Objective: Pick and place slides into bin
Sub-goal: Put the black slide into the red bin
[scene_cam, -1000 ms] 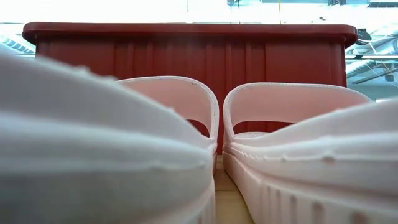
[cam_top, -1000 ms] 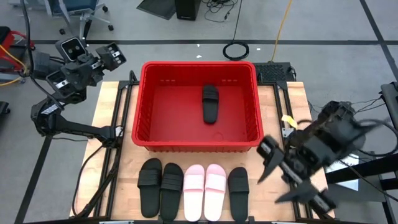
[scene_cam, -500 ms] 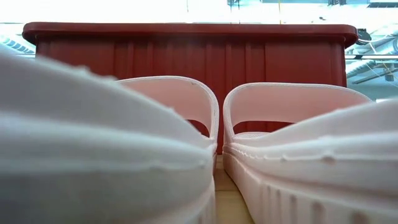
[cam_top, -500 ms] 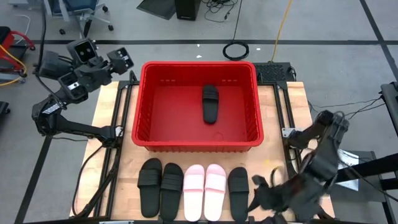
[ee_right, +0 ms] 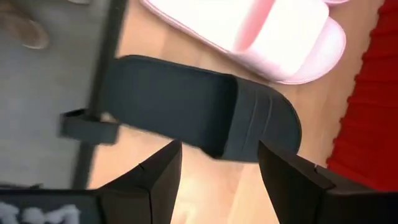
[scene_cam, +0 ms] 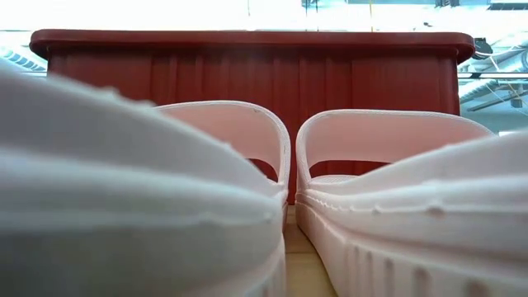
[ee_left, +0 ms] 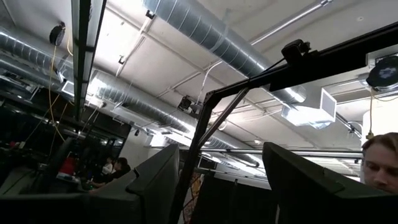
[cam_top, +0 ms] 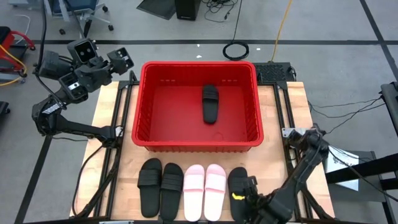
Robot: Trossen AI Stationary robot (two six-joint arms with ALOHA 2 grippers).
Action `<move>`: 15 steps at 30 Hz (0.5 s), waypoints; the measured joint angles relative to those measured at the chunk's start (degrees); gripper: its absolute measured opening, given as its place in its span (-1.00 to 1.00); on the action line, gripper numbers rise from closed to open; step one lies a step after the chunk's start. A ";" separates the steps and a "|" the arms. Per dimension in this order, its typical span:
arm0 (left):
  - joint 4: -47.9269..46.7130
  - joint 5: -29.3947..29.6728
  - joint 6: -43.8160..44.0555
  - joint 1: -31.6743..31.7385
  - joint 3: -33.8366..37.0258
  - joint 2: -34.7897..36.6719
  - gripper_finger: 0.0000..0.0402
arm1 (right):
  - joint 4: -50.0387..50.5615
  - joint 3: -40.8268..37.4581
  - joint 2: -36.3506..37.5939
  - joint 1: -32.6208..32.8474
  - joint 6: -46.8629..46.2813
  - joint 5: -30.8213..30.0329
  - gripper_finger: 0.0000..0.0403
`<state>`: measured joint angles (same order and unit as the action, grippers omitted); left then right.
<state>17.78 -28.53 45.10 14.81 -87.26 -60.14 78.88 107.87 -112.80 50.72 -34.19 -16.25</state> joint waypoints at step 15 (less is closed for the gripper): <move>0.00 -0.24 0.44 -0.04 0.00 0.02 0.20 | -13.42 -21.05 -1.46 -1.98 -5.61 -7.57 0.00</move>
<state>17.78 -28.77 45.54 14.76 -87.26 -60.12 65.46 86.82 -114.26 48.74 -39.79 -23.82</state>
